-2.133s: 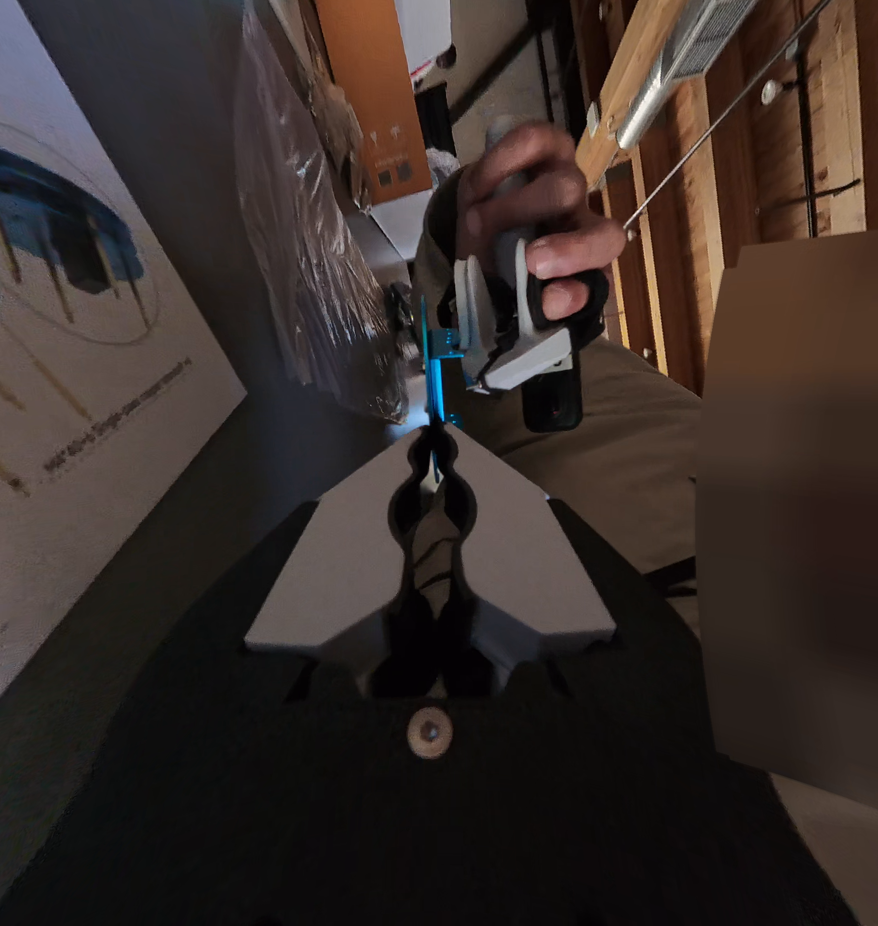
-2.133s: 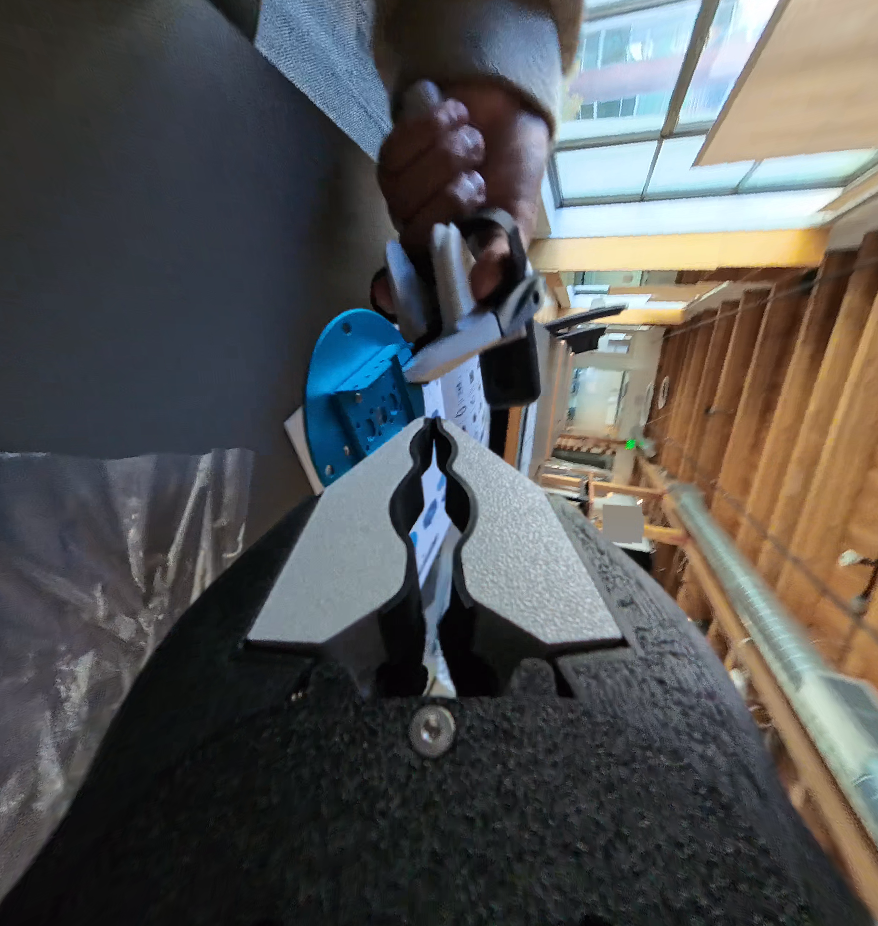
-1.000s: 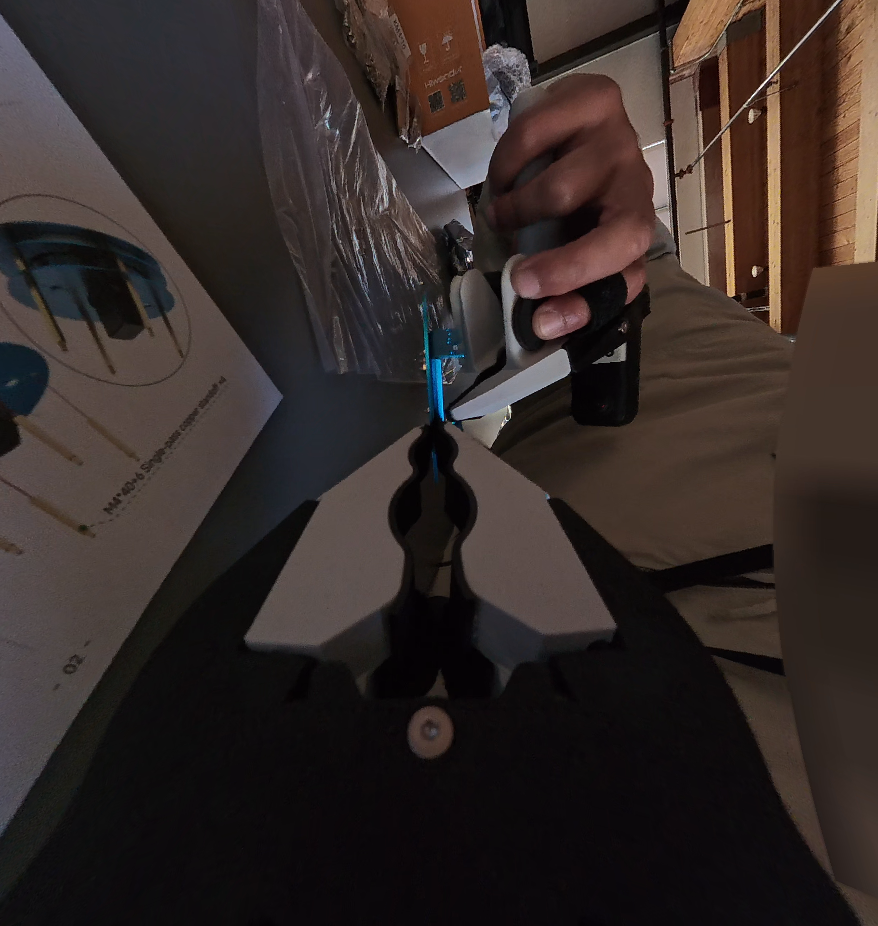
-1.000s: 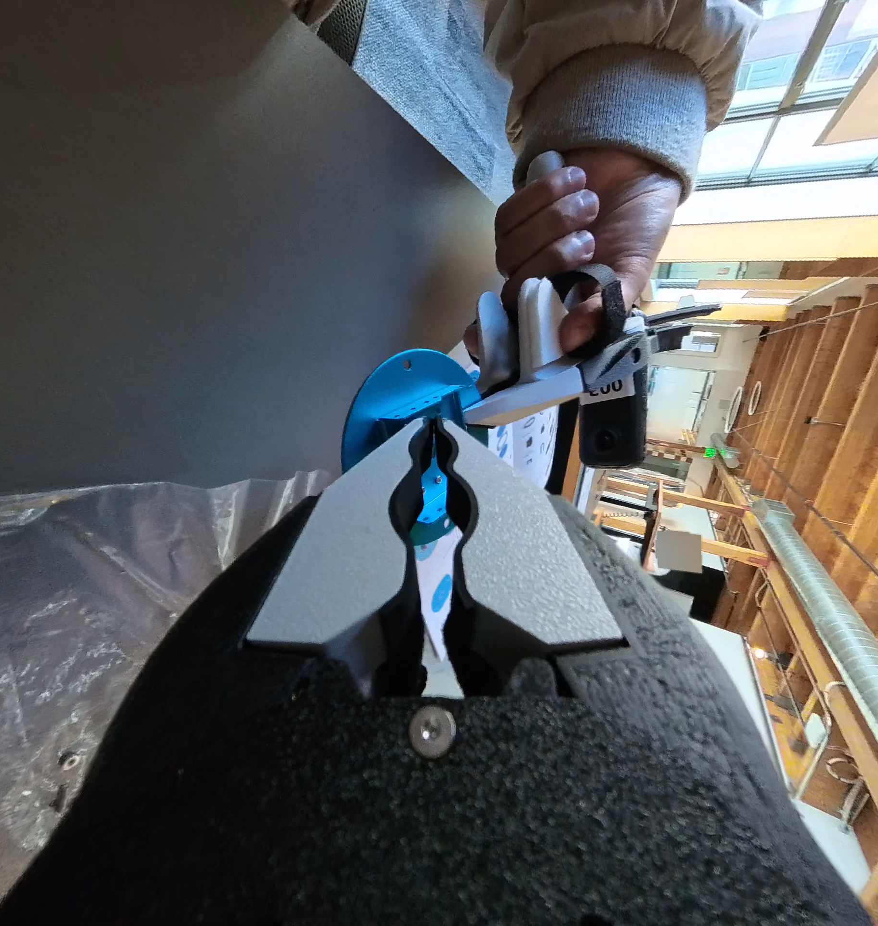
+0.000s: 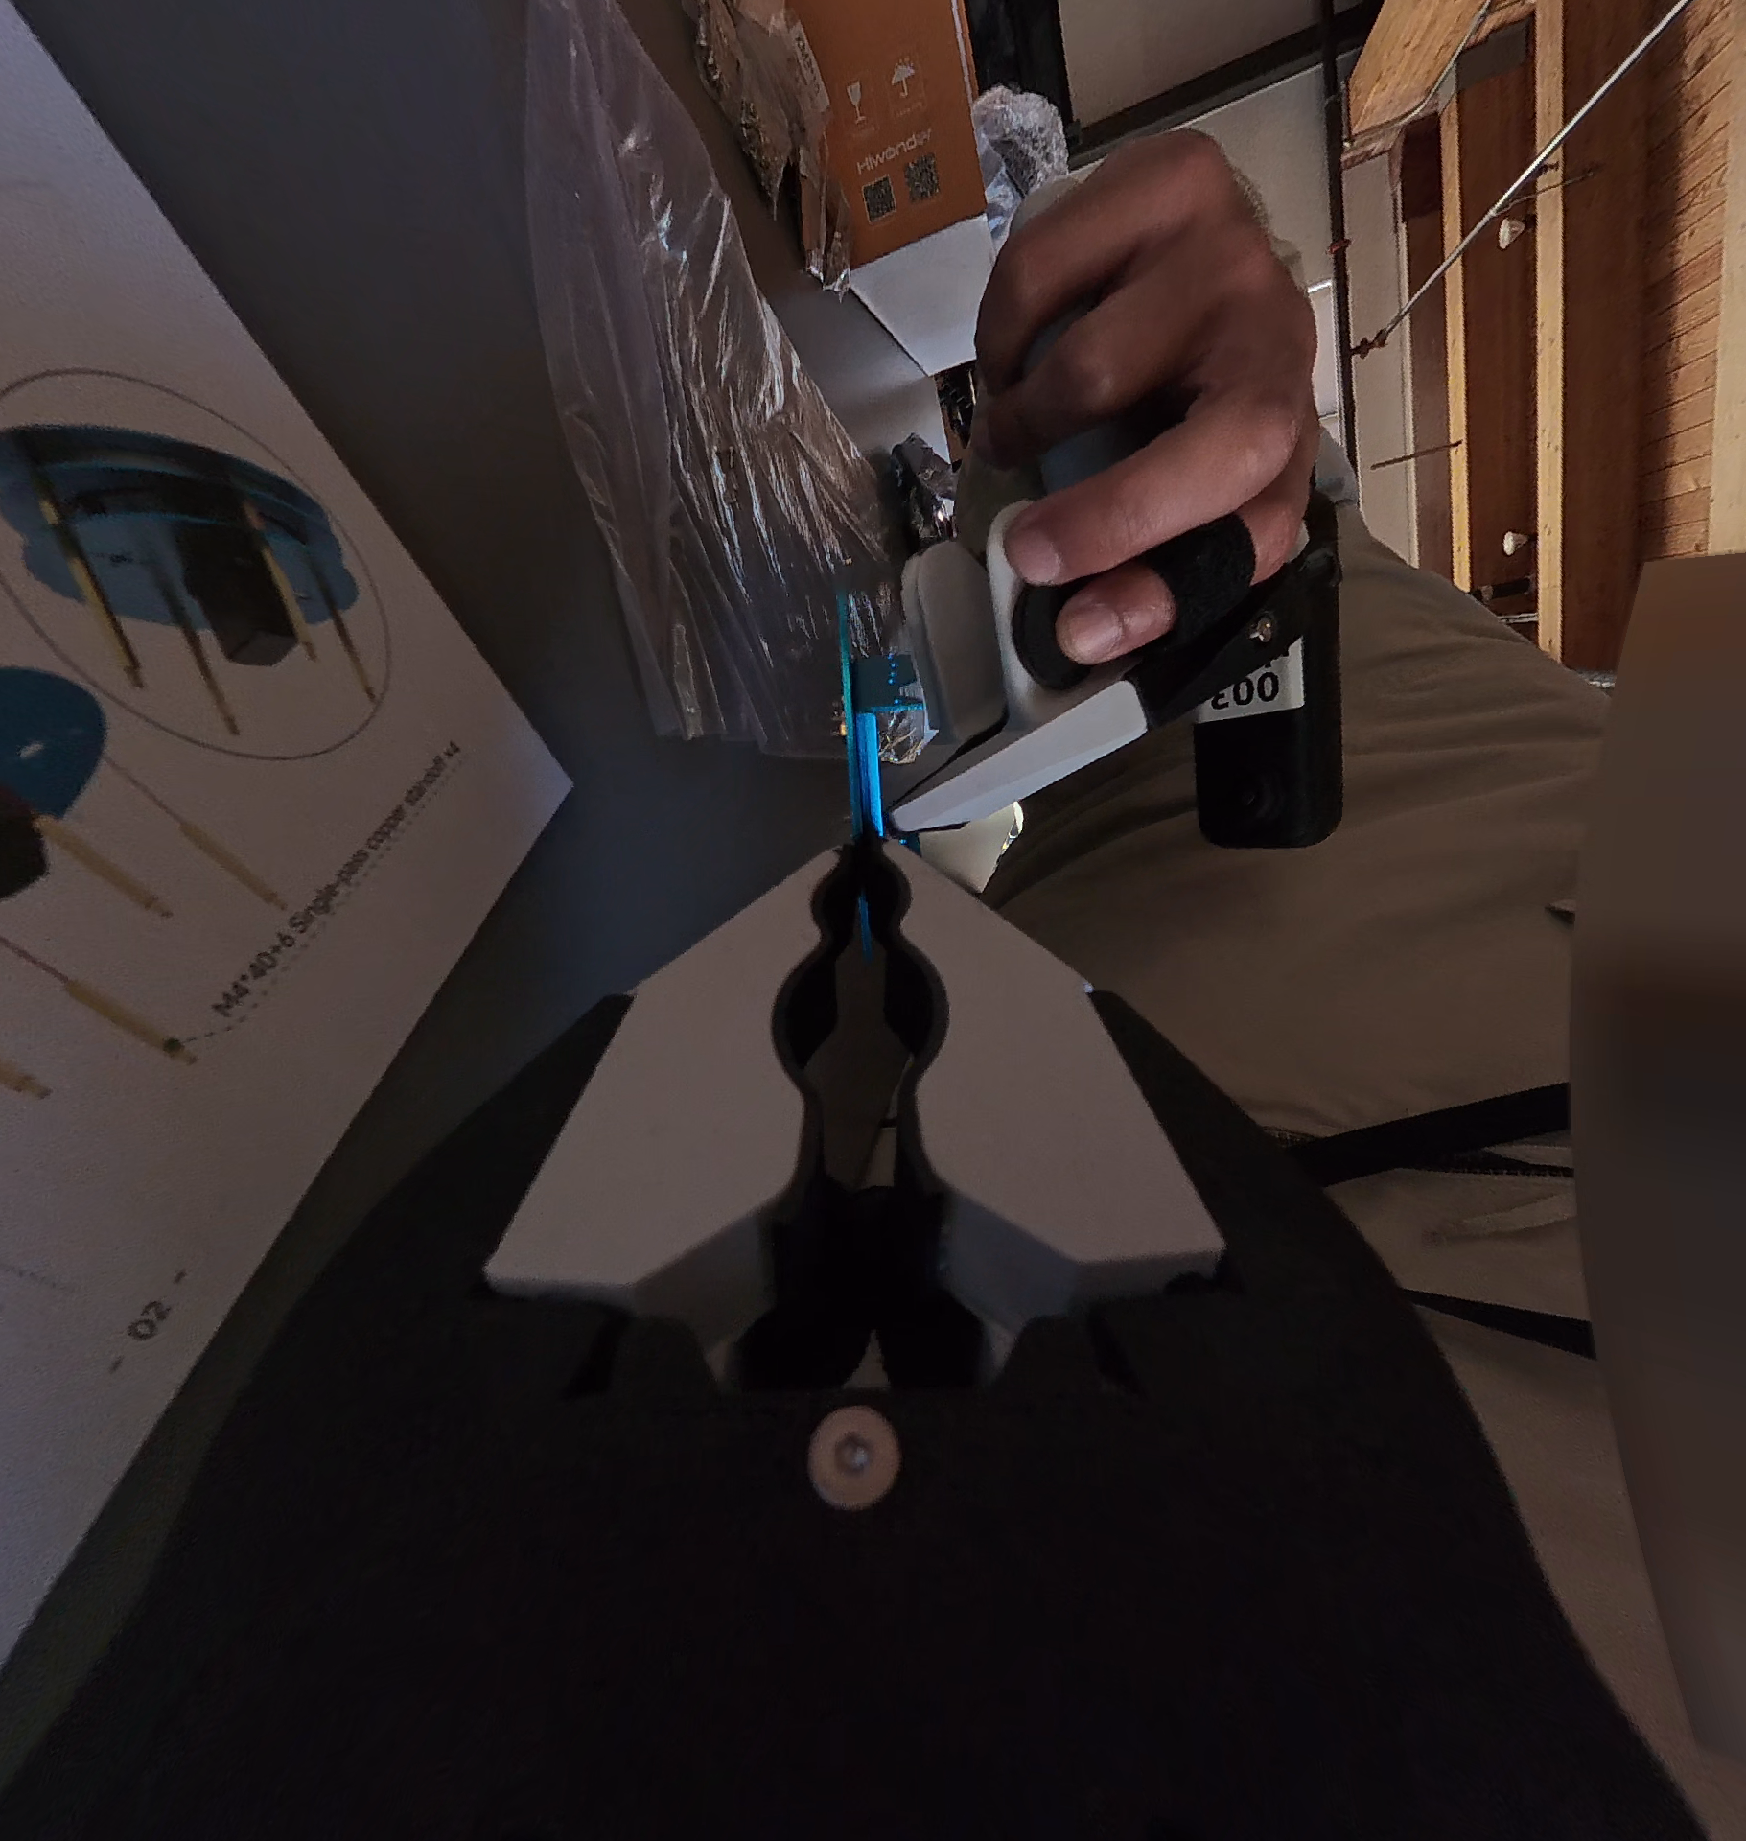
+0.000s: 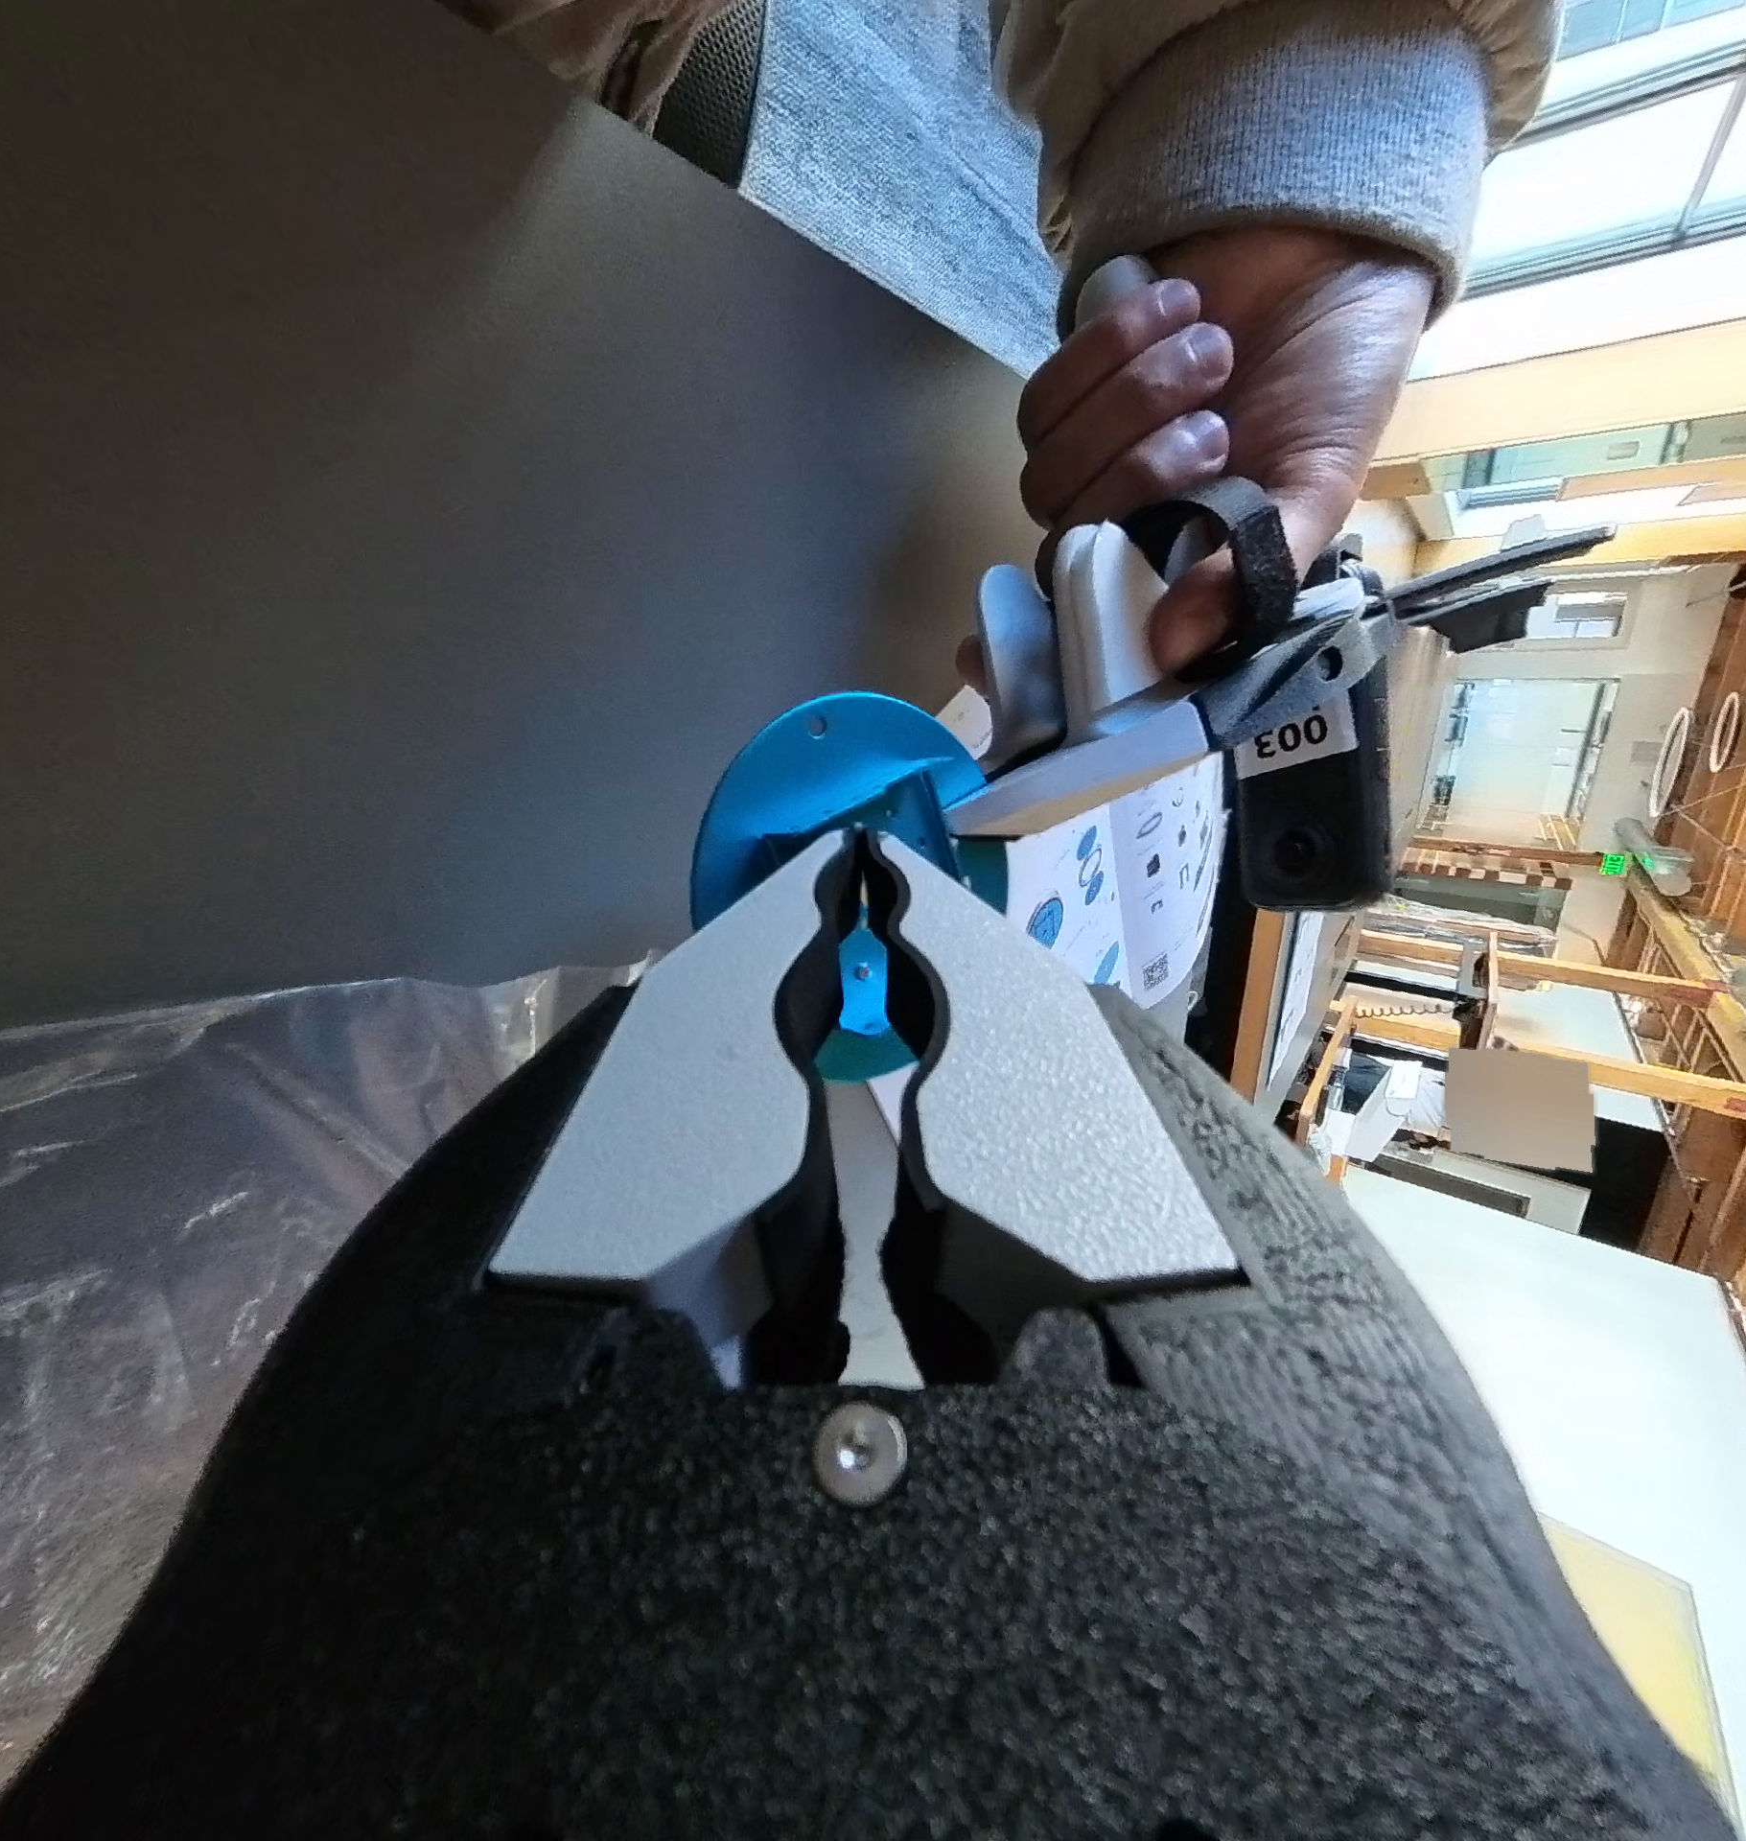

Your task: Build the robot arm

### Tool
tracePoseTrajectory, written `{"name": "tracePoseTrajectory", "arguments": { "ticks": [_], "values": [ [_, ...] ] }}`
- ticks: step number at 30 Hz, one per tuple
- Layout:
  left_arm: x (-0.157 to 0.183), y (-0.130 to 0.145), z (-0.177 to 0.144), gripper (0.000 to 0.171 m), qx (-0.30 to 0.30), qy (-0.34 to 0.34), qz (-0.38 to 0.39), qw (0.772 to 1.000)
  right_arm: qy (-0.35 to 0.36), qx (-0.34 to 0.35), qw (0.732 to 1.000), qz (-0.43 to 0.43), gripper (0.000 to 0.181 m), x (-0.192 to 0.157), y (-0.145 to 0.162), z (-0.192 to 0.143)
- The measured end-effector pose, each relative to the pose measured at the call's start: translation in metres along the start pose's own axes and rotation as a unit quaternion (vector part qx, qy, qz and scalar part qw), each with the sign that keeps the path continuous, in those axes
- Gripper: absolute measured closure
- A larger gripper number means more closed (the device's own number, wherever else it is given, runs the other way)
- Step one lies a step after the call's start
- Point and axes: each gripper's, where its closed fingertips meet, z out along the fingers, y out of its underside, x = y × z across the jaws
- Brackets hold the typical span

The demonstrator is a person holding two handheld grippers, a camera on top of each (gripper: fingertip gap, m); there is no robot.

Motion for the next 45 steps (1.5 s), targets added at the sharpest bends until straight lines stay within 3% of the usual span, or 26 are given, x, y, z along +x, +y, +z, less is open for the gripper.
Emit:
{"name": "tracePoseTrajectory", "arguments": {
  "ticks": [7, 10, 13, 16, 21, 23, 25, 27, 30, 35, 40, 45],
  "values": [
    [0.001, -0.002, -0.002, 0.171, 0.012, 0.012, -0.004, 1.0, 0.033, -0.009, 0.999, 0.032, 0.18, 0.019, 0.006, -0.011],
    [0.006, -0.011, -0.004, 0.171, 0.04, 0.033, -0.003, 0.999, 0.062, -0.017, 0.988, 0.143, 0.174, 0.044, 0.02, -0.038],
    [0.006, -0.02, 0.0, 0.171, 0.059, 0.033, 0.013, 0.998, 0.081, -0.024, 0.949, 0.303, 0.165, 0.065, 0.042, -0.078],
    [0.004, -0.03, 0.009, 0.171, 0.072, 0.022, 0.035, 0.997, 0.029, -0.024, 0.878, 0.477, 0.166, 0.05, 0.053, -0.112],
    [0.018, -0.04, 0.038, 0.171, 0.077, 0.065, 0.039, 0.994, 0.052, -0.088, 0.712, 0.694, 0.153, -0.004, 0.065, -0.127],
    [0.024, -0.039, 0.051, 0.171, 0.067, 0.084, 0.038, 0.993, 0.07, -0.041, 0.626, 0.775, 0.153, -0.02, 0.05, -0.121],
    [0.029, -0.039, 0.061, 0.171, 0.06, 0.1, 0.036, 0.993, 0.062, 0.018, 0.549, 0.833, 0.134, -0.033, 0.031, -0.114],
    [0.032, -0.037, 0.07, 0.171, 0.049, 0.116, 0.028, 0.992, 0.083, 0.059, 0.462, 0.881, 0.14, -0.042, 0.029, -0.114],
    [0.036, -0.034, 0.078, 0.171, 0.035, 0.134, 0.017, 0.99, 0.126, 0.149, 0.378, 0.905, 0.15, -0.042, 0.026, -0.121],
    [0.039, -0.03, 0.084, 0.171, 0.024, 0.139, 0.01, 0.99, 0.134, 0.245, 0.314, 0.908, 0.163, -0.037, 0.024, -0.127],
    [0.04, -0.027, 0.09, 0.171, 0.025, 0.138, 0.0, 0.99, 0.104, 0.267, 0.285, 0.915, 0.181, -0.043, 0.023, -0.116],
    [0.037, -0.026, 0.094, 0.171, 0.038, 0.117, 0.022, 0.992, 0.096, 0.317, 0.2, 0.922, 0.181, -0.05, 0.027, -0.115]
  ]
}}
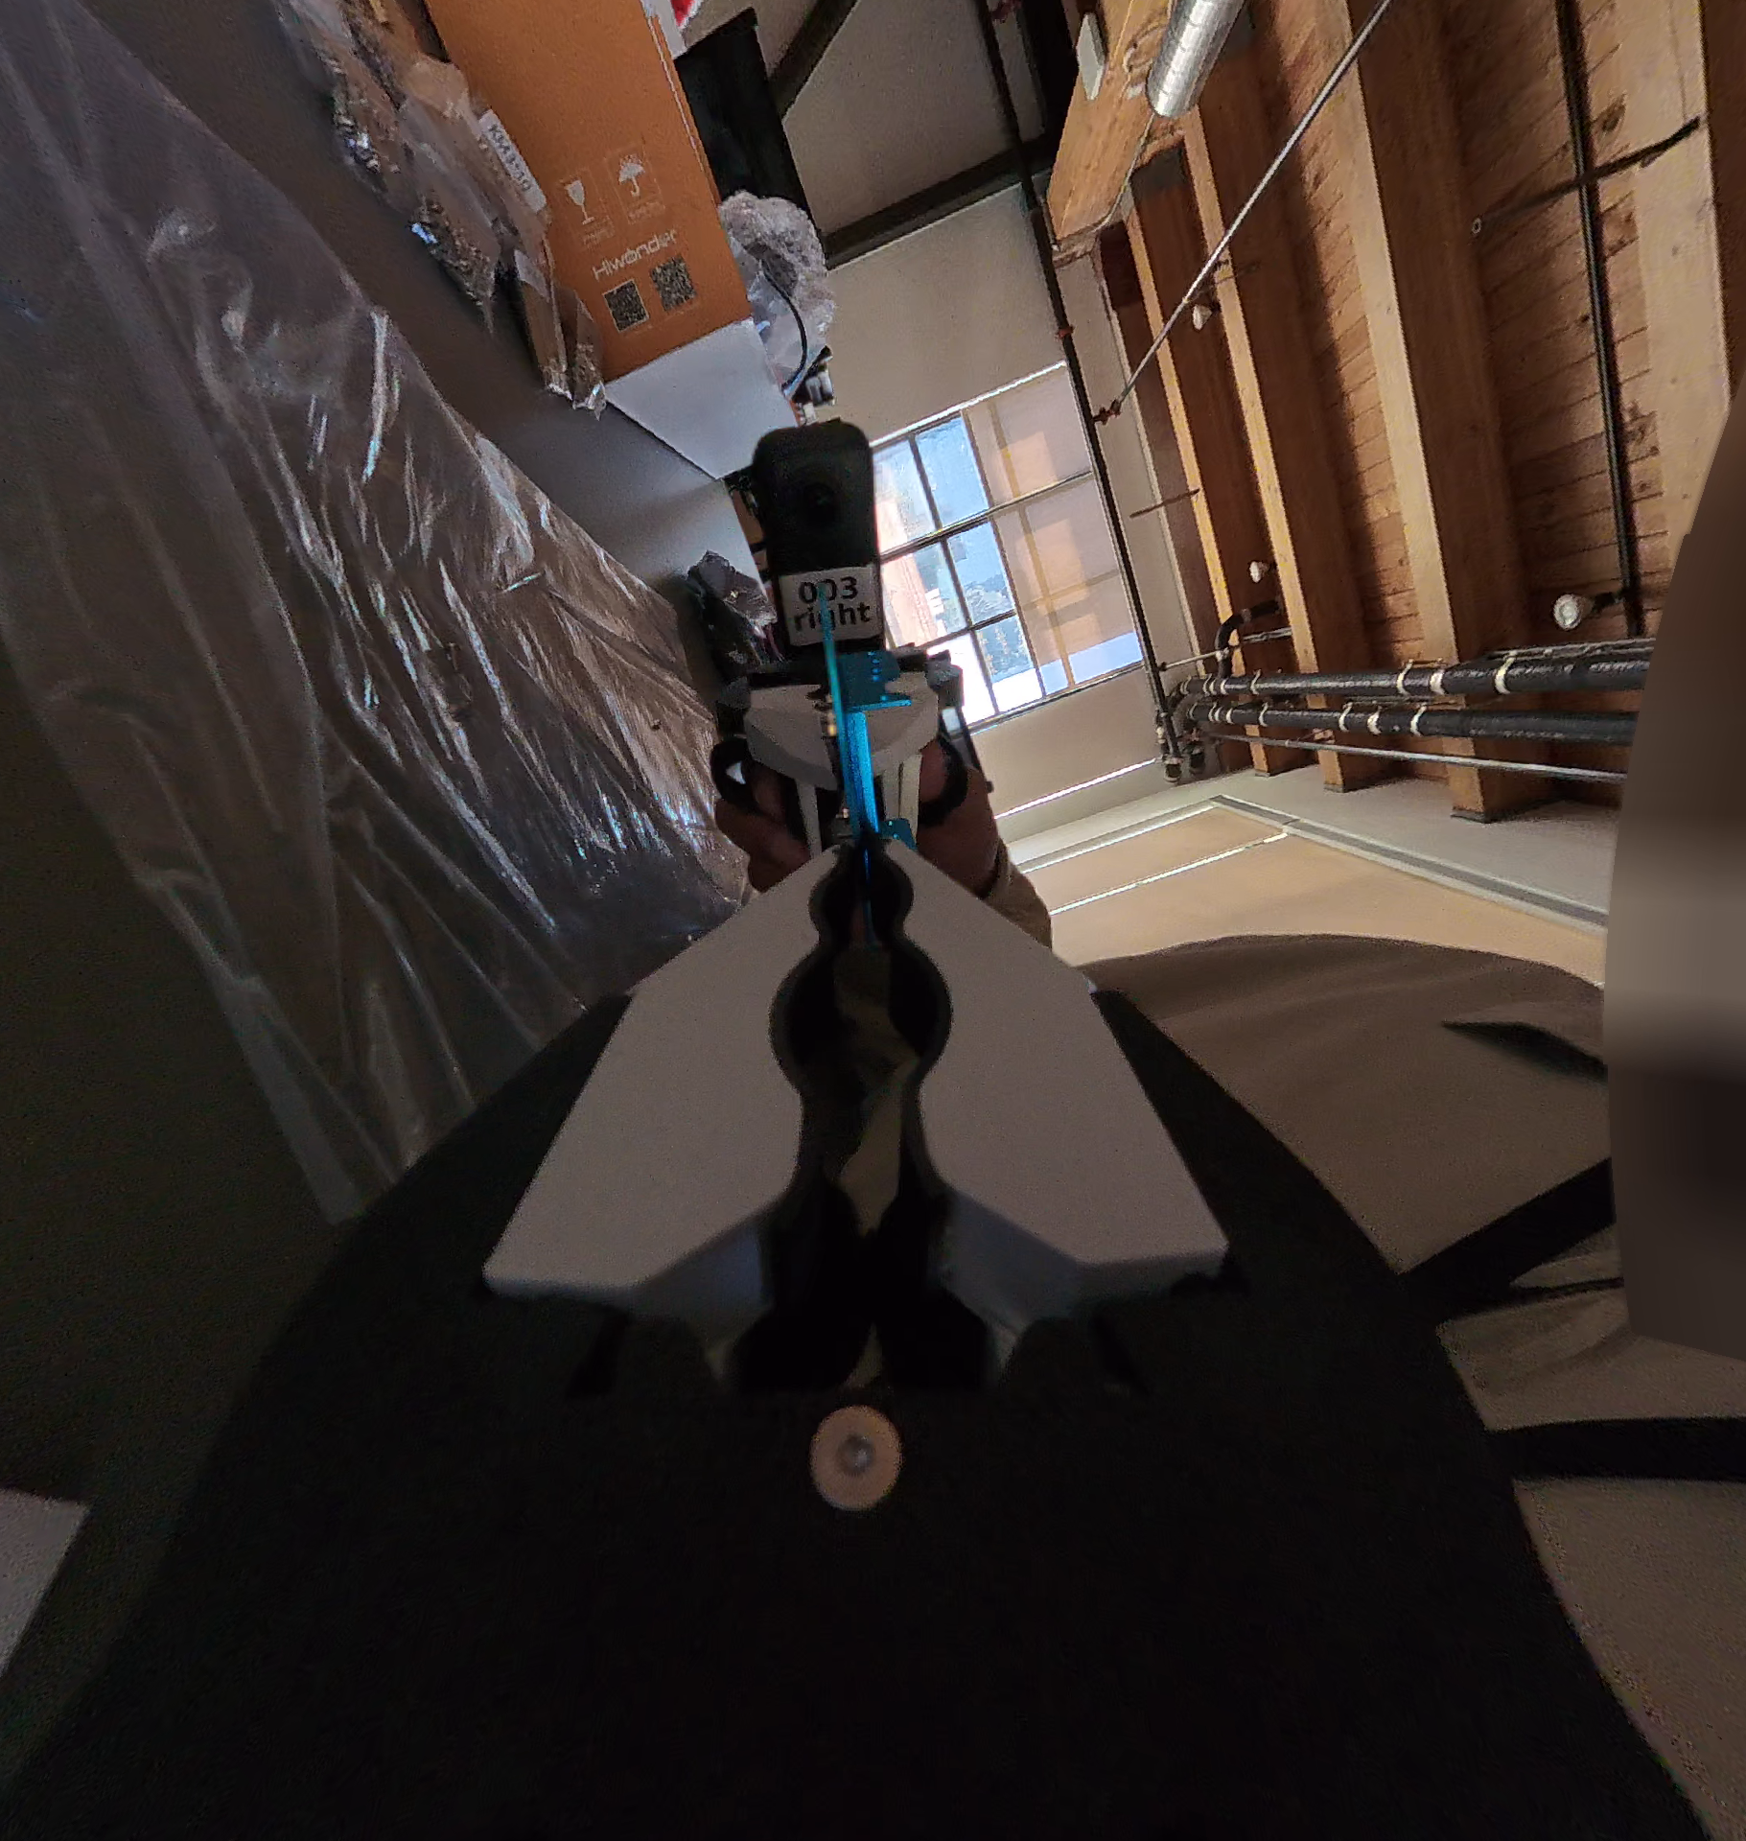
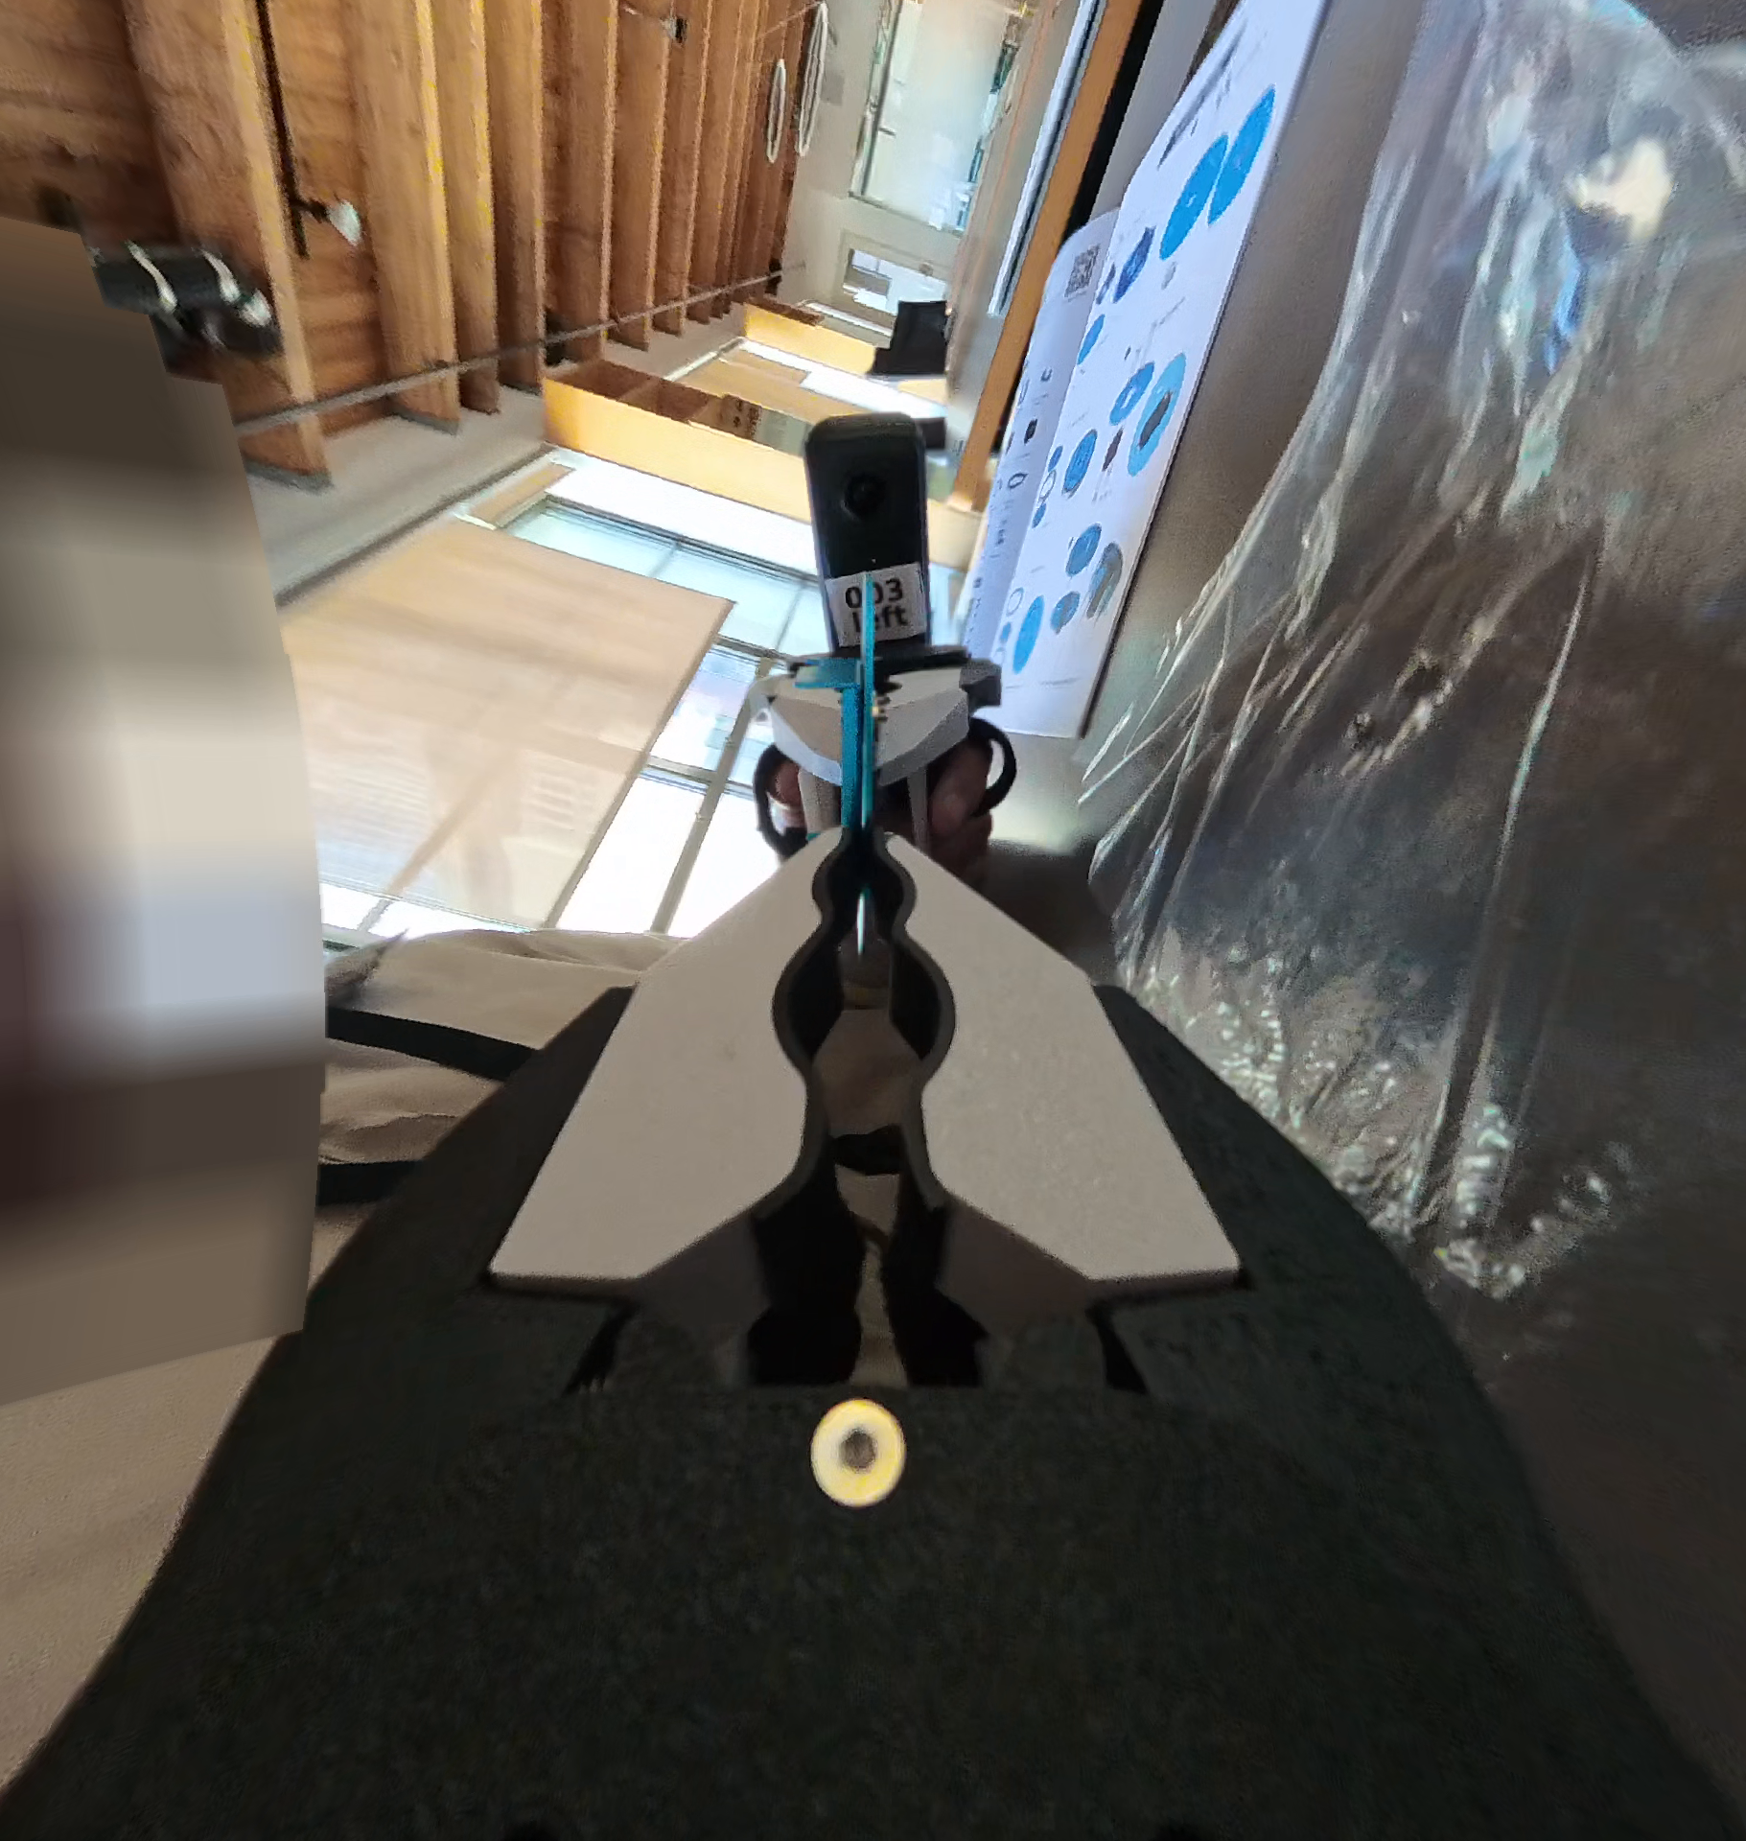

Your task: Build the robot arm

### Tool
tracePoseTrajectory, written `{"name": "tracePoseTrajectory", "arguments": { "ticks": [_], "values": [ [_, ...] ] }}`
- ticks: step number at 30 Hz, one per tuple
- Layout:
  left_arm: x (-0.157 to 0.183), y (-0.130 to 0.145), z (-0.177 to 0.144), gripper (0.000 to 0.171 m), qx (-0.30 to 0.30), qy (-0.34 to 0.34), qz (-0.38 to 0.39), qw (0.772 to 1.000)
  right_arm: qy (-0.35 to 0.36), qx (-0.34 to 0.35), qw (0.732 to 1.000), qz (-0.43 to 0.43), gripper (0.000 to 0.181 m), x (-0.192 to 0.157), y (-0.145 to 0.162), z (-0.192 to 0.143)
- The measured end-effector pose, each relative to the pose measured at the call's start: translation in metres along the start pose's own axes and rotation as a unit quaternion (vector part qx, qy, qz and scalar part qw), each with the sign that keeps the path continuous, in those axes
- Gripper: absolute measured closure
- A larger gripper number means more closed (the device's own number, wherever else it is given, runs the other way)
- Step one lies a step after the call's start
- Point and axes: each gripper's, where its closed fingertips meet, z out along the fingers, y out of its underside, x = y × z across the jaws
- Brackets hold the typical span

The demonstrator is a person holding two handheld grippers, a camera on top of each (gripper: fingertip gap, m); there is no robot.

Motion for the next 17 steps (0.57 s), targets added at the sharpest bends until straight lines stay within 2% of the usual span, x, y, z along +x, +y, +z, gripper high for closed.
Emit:
{"name": "tracePoseTrajectory", "arguments": {
  "ticks": [4, 6, 8, 9, 10, 12, 15, 17],
  "values": [
    [-0.002, -0.001, -0.007, 0.146, -0.004, -0.038, 0.078, 0.996, -0.02, -0.005, 0.998, 0.052, 0.181, 0.003, 0.0, -0.006],
    [0.001, -0.008, -0.016, 0.144, 0.0, -0.059, 0.145, 0.988, -0.012, -0.013, 0.998, 0.054, 0.181, 0.005, -0.003, -0.01],
    [0.005, -0.019, -0.027, 0.144, -0.005, -0.094, 0.242, 0.966, -0.016, -0.029, 0.998, 0.055, 0.181, 0.001, -0.005, -0.012],
    [0.009, -0.024, -0.032, 0.144, -0.013, -0.112, 0.303, 0.946, -0.017, -0.039, 0.998, 0.054, 0.181, -0.001, -0.005, -0.013],
    [0.014, -0.028, -0.036, 0.144, -0.024, -0.126, 0.372, 0.919, -0.018, -0.052, 0.997, 0.052, 0.181, -0.003, -0.004, -0.013],
    [0.026, -0.024, -0.036, 0.144, -0.076, -0.132, 0.517, 0.842, -0.018, -0.067, 0.996, 0.055, 0.181, -0.006, -0.005, -0.013],
    [0.038, -0.017, -0.027, 0.146, -0.142, -0.132, 0.702, 0.685, -0.026, -0.08, 0.994, 0.073, 0.181, -0.009, -0.01, -0.013],
    [0.033, -0.015, -0.018, 0.143, -0.191, -0.139, 0.779, 0.581, -0.027, -0.091, 0.992, 0.083, 0.181, -0.01, -0.012, -0.013]
  ]
}}
